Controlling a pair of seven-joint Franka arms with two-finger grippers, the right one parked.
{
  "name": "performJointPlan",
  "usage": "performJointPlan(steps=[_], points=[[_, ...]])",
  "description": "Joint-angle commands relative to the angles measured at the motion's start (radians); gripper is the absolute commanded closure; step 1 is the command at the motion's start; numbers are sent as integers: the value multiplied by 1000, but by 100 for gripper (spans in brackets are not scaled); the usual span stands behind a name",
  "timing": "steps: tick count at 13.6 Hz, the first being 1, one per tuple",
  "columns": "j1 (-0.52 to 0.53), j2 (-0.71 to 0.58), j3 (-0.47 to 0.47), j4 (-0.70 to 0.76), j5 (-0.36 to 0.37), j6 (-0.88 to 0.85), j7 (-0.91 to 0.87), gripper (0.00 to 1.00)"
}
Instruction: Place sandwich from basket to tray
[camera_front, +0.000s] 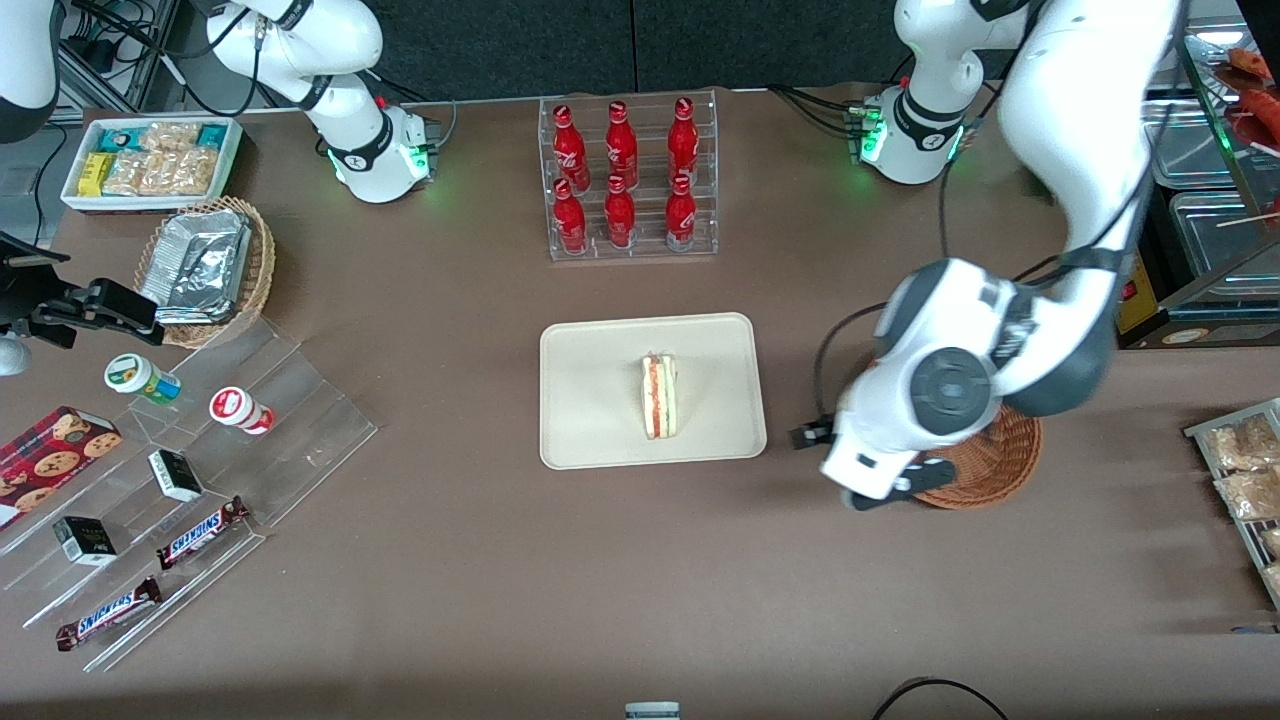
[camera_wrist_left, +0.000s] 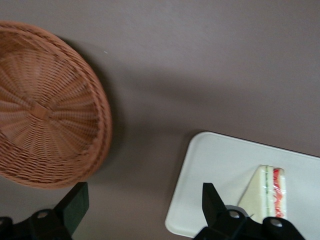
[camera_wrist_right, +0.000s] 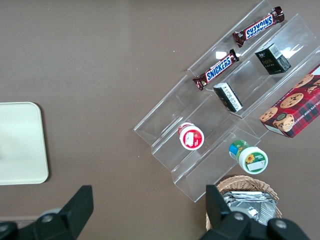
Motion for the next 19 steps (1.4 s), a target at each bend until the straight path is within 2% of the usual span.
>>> performJointPlan(steps=[1,4,9,12,14,16,19], points=[[49,-78,1,-39,-17,-73,96,0],[100,-182,27,-104,-24,-134,238,0],[98,-396,151,-223,-133,-257,485,0],[101,-514,179,-283,-141,-276,631,0],[101,-568,208,-279,-147,-328,645,0],[101,-624,269,-277,-184,-365,648,0],[119,-640,280,-271,-178,-389,671,0]])
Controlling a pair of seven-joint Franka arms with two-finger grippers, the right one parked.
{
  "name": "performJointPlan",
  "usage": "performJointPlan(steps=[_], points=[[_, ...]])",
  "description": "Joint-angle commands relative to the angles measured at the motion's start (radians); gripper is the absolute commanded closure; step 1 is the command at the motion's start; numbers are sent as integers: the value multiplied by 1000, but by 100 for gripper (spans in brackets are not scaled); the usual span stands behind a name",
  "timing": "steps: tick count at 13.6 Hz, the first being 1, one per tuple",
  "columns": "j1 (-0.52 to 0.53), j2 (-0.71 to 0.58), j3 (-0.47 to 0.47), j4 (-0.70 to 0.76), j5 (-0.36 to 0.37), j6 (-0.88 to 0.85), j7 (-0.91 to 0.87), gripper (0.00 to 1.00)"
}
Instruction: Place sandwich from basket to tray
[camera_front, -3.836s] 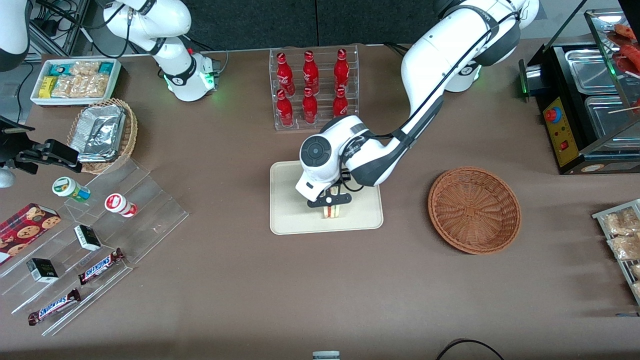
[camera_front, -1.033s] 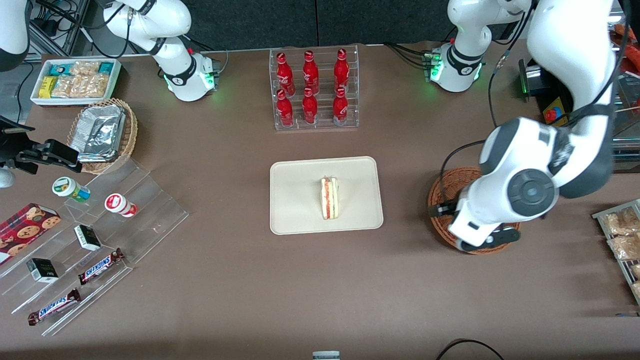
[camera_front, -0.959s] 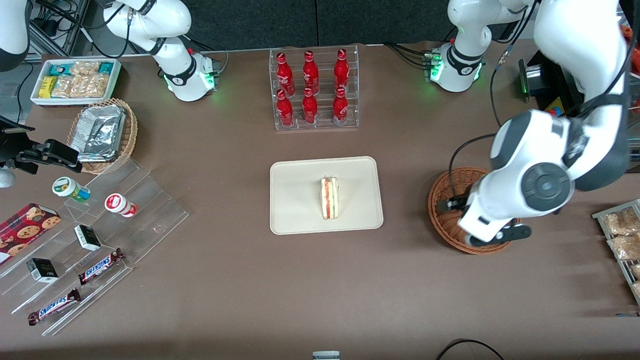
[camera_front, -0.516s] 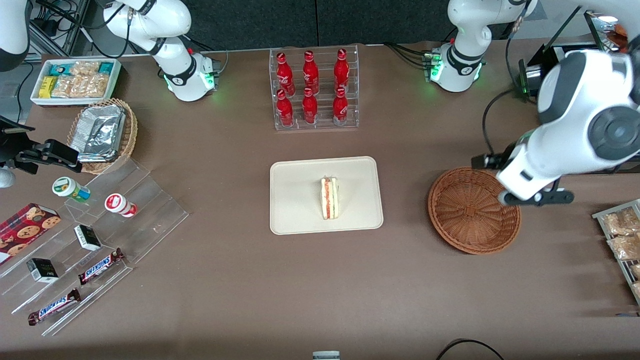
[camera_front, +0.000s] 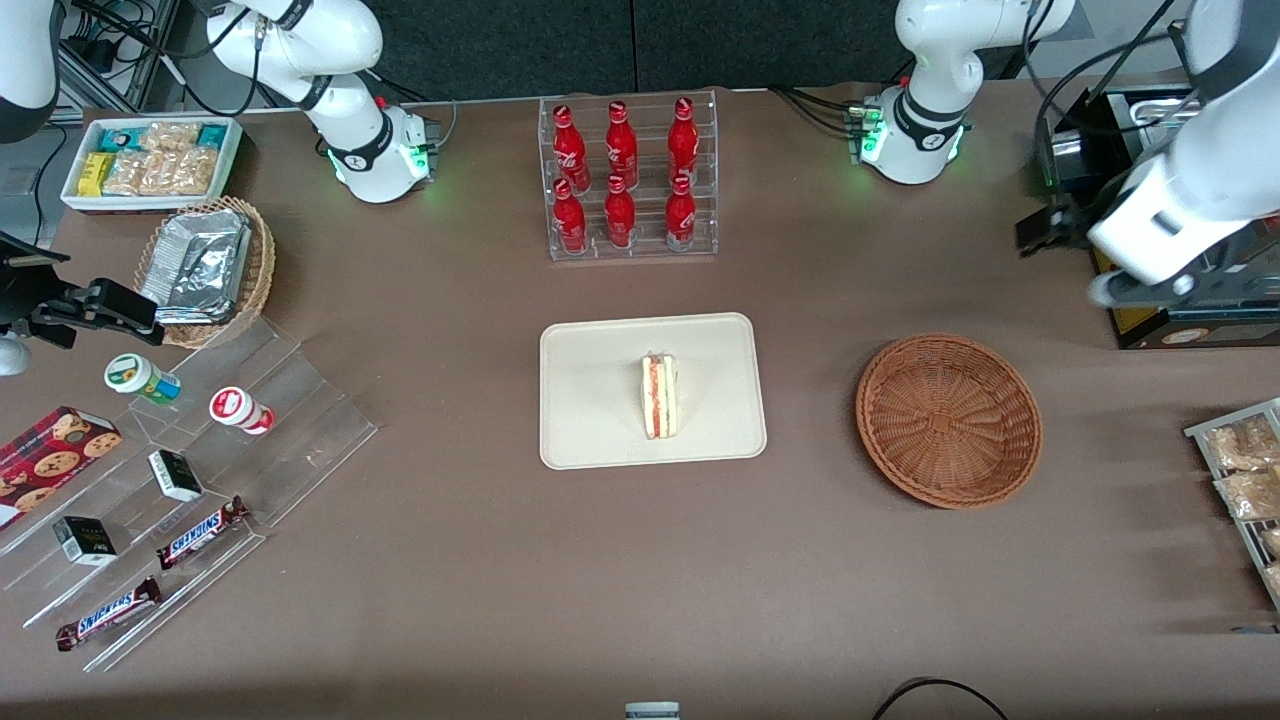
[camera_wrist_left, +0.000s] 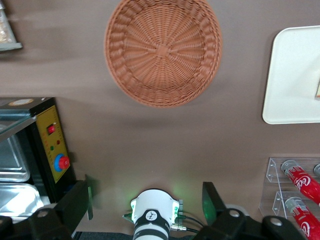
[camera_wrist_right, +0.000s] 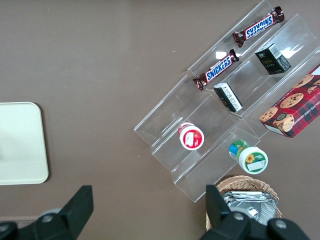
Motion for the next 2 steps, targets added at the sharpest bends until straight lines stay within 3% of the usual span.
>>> performJointPlan(steps=[1,2], points=[[20,-22,-1,-32,-16,-5,40,0],[20,-22,-1,-40,-16,-5,48,0]])
